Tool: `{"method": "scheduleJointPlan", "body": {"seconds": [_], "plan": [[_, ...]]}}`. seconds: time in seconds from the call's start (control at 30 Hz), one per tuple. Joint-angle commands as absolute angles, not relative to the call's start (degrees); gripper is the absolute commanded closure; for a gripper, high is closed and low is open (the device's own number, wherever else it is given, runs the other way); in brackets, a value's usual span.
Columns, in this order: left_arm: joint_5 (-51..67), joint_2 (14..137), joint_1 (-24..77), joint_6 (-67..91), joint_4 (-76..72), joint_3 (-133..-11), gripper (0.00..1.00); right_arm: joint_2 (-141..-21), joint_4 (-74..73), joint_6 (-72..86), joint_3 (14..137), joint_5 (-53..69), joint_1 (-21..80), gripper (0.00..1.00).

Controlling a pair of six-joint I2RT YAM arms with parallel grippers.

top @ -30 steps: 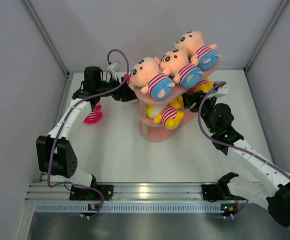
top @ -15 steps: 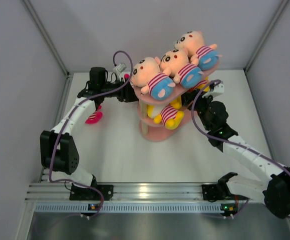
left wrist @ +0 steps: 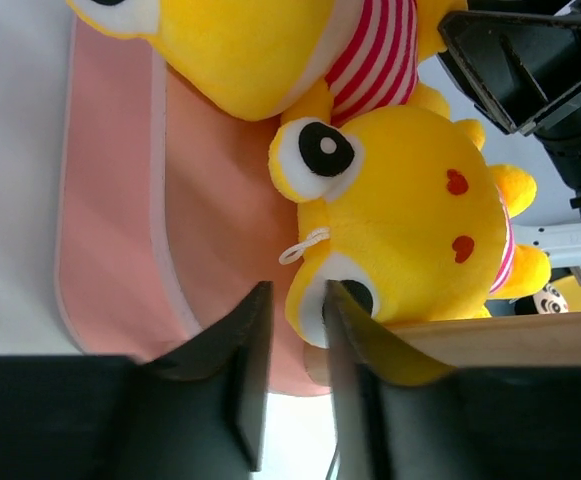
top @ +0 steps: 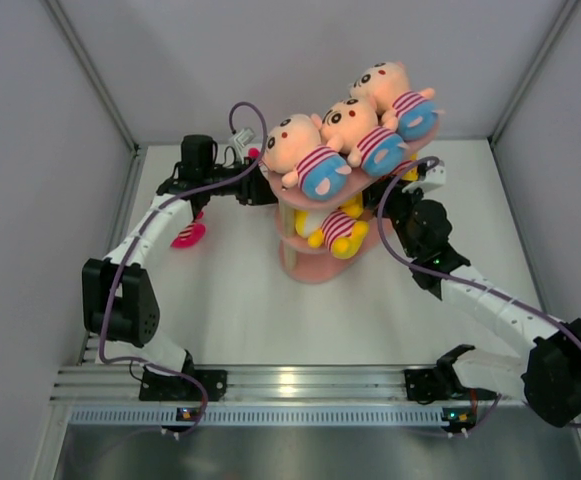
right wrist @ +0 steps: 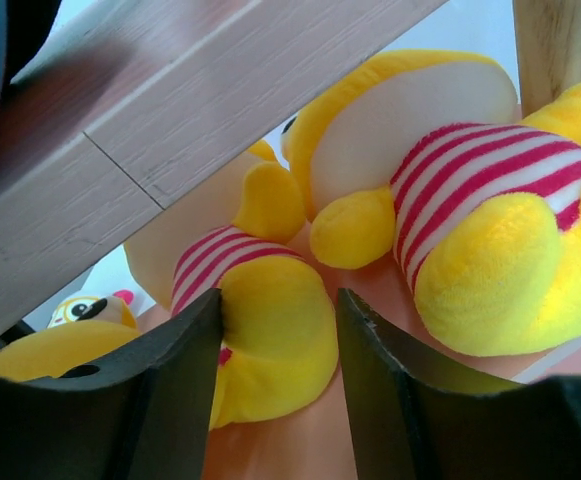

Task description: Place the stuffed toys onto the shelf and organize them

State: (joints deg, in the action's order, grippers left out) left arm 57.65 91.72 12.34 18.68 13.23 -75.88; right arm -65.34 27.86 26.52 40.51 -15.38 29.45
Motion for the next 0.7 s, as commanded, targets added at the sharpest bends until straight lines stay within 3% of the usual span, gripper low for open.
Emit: {"method": "scheduleJointPlan", "body": {"seconds": [0.0,0.1,0.23,0.67], "plan": [[59.94,92.55,12.66,18.81,10.46,-76.55,0.7,-66.01,30.5,27.07,43.33,-15.82,28.74,0.52],[60.38,92.64,12.66,18.81,10.46,-76.82,0.8,-65.83,30.32,27.07,43.15,-15.3,28.74,0.62],[60.65,92.72,12.66,18.98,10.46,-76.99,1.0,-65.22,29.36,26.46,43.5,-14.41,28.74,0.78],[49.58,91.67,12.57,16.7,11.77,-79.1,1.0,-61.7,20.66,19.25,46.93,-16.08,28.65,1.0]]}}
